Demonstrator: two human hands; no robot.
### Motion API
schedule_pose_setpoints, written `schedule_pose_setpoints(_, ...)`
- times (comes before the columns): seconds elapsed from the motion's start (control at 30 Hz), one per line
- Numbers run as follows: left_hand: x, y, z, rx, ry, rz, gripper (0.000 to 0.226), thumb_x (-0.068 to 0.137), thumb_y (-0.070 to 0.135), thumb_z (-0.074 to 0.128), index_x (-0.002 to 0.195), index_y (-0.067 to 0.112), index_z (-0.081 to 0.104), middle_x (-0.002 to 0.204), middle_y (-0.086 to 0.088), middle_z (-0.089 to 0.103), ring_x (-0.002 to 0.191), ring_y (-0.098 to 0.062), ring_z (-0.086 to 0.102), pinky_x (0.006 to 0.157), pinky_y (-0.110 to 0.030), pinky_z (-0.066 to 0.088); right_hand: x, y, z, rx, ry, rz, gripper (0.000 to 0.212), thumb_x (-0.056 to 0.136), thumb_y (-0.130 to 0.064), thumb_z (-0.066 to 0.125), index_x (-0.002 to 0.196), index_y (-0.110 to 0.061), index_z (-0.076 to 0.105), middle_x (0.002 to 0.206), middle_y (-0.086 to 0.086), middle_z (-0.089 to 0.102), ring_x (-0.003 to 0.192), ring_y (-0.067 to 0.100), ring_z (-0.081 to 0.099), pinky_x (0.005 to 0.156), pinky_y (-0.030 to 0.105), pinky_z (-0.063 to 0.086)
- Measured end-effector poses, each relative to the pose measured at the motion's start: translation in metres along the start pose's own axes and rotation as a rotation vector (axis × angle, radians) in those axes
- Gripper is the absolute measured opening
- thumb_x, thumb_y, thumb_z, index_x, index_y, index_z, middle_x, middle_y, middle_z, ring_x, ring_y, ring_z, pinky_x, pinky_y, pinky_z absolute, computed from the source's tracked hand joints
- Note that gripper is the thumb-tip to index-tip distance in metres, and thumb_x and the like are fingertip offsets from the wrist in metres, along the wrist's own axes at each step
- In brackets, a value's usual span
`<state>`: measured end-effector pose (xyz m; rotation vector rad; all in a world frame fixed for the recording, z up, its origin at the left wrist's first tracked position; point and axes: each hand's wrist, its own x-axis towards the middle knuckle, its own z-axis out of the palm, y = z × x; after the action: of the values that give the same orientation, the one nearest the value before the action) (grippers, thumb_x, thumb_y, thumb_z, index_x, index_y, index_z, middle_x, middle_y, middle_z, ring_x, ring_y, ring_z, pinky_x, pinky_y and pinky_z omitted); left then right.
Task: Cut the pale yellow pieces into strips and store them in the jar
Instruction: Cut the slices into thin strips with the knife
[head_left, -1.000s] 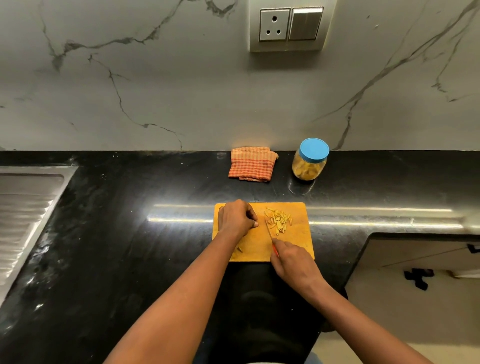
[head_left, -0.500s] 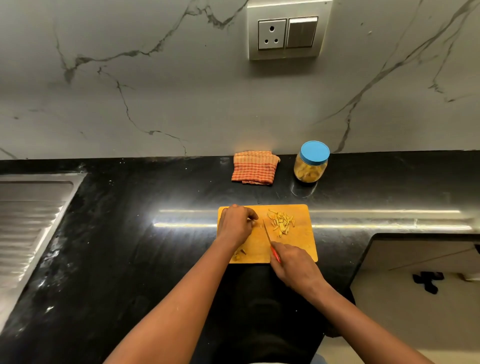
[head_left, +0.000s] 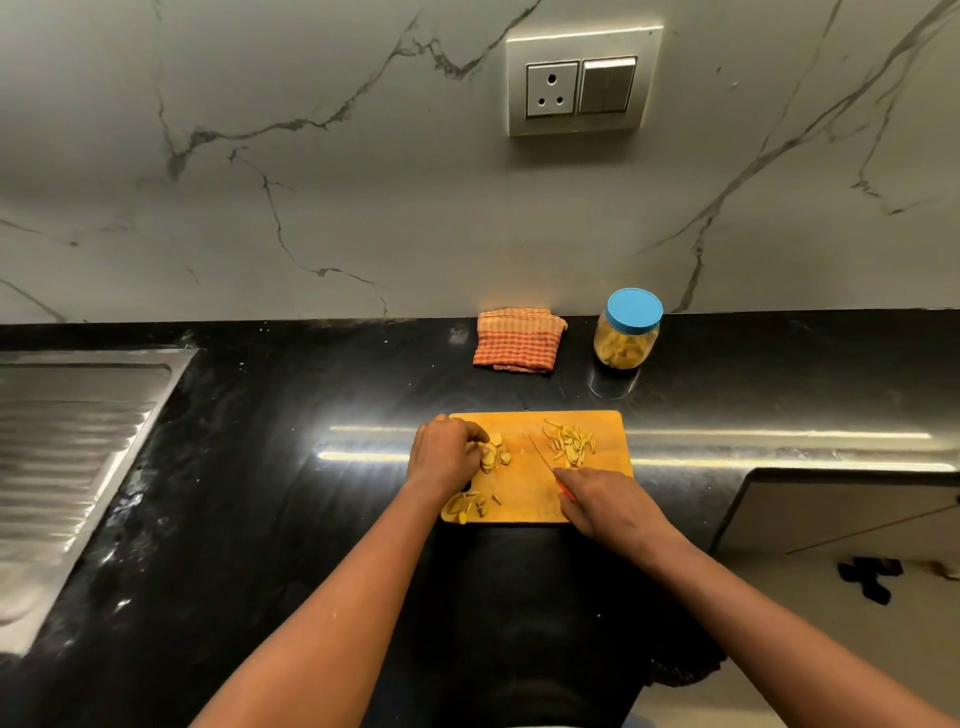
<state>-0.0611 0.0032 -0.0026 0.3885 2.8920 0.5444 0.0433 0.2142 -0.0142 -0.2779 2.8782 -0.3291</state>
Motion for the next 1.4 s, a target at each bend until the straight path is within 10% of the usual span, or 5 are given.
schedule_pose_setpoints(0.43,-0.001,0.004,0.011,0.183,-0.064,0.193,0.042,0.084,0.051,0.067,0.122,0.034,0.066,0.116,0.009,0.059,0.112,-0.015,0.044,0.091,-0.031,0.041,-0.046,-0.03,0.027,-0.001,0.0,-0.206,0.047,0.101,-0.034,0.035,0.144,-0.015,0.043,0.112,0.009,0.065,0.093,0.028,0.064,0.076,0.042,0.053)
schedule_pose_setpoints(0.77,0.007,0.009,0.016,0.227,-0.079,0.271,0.03,0.093,0.041,0.06,0.119,0.027,0.069,0.119,0.007,0.06,0.114,-0.018,0.044,0.093,-0.033,0.036,-0.014,-0.028,0.016,0.162,0.108,0.125,0.047,0.099,-0.038,0.044,0.142,-0.02,0.045,0.125,0.003,0.064,0.108,0.023,0.061,0.09,0.036,0.05)
schedule_pose_setpoints(1.1,0.022,-0.003,0.015,0.141,-0.104,0.389,0.027,0.097,0.038,0.053,0.117,0.028,0.069,0.113,0.009,0.068,0.105,-0.016,0.046,0.083,-0.032,0.033,-0.034,-0.049,0.028,0.035,0.021,-0.016,0.047,0.101,-0.039,0.036,0.144,-0.02,0.041,0.113,0.005,0.064,0.097,0.024,0.063,0.08,0.038,0.052)
schedule_pose_setpoints(1.4,0.038,-0.007,0.01,-0.155,-0.072,0.175,0.016,0.093,0.033,0.061,0.101,0.028,0.074,0.088,0.006,0.059,0.093,-0.014,0.058,0.077,-0.029,0.047,-0.013,-0.04,0.014,0.157,0.157,0.096,0.046,0.099,-0.039,0.043,0.141,-0.023,0.046,0.114,0.004,0.066,0.097,0.024,0.064,0.08,0.039,0.053)
